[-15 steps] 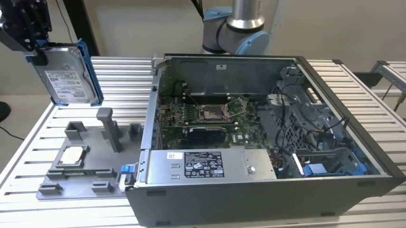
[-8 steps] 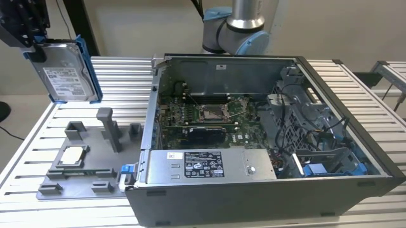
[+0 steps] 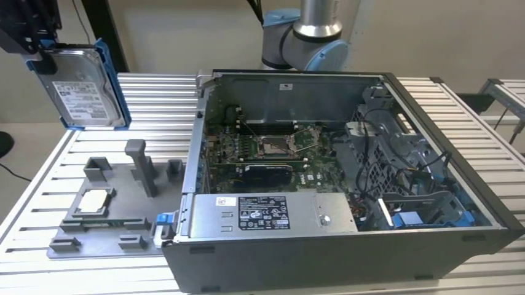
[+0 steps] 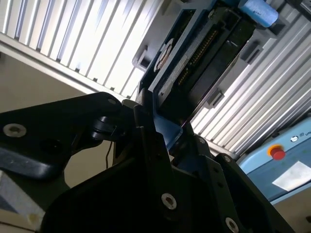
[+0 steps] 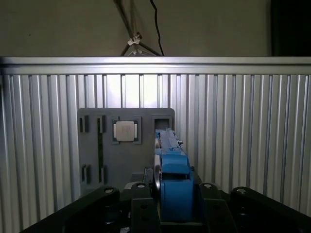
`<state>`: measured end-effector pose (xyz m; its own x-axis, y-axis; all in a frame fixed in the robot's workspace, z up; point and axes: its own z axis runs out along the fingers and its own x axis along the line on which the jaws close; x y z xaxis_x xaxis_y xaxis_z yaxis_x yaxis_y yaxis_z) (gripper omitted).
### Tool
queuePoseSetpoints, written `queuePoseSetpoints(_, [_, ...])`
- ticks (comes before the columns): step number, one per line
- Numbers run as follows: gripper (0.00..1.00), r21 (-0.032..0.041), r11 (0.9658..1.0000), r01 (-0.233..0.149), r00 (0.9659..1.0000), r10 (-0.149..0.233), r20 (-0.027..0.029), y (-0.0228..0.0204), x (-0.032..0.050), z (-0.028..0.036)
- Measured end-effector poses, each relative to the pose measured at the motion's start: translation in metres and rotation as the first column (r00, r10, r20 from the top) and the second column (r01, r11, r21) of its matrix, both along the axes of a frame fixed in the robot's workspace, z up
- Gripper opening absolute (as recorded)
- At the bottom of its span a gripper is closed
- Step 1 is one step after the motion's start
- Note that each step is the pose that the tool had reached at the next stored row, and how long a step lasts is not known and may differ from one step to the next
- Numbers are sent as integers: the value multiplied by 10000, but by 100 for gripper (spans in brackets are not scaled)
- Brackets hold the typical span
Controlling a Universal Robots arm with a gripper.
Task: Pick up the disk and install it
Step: 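Pick up the disk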
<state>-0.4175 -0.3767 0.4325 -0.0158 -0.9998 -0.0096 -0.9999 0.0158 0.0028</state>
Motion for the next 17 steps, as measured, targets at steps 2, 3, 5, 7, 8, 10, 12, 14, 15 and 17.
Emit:
queuePoseSetpoints(2, [0,0,10000,0,10000,0,0,0,0,14])
queuePoseSetpoints(3, [0,0,10000,0,10000,0,0,0,0,21])
queuePoseSetpoints(5, [0,0,10000,0,10000,0,-1,0,0,37])
queuePoseSetpoints(7, [0,-1,10000,0,10000,0,-1,0,0,64])
queuePoseSetpoints(8, [0,-1,10000,0,10000,0,-2,0,0,80])
queuePoseSetpoints(10, [0,0,10000,0,10000,0,0,0,0,115])
queuePoseSetpoints(12, [0,0,10000,0,10000,0,0,0,0,154])
queuePoseSetpoints(14, [0,-1,10000,0,10000,0,0,0,0,187])
queuePoseSetpoints(15, [0,0,10000,0,10000,0,0,0,0,203])
queuePoseSetpoints(17, [0,0,10000,0,10000,0,0,0,0,236])
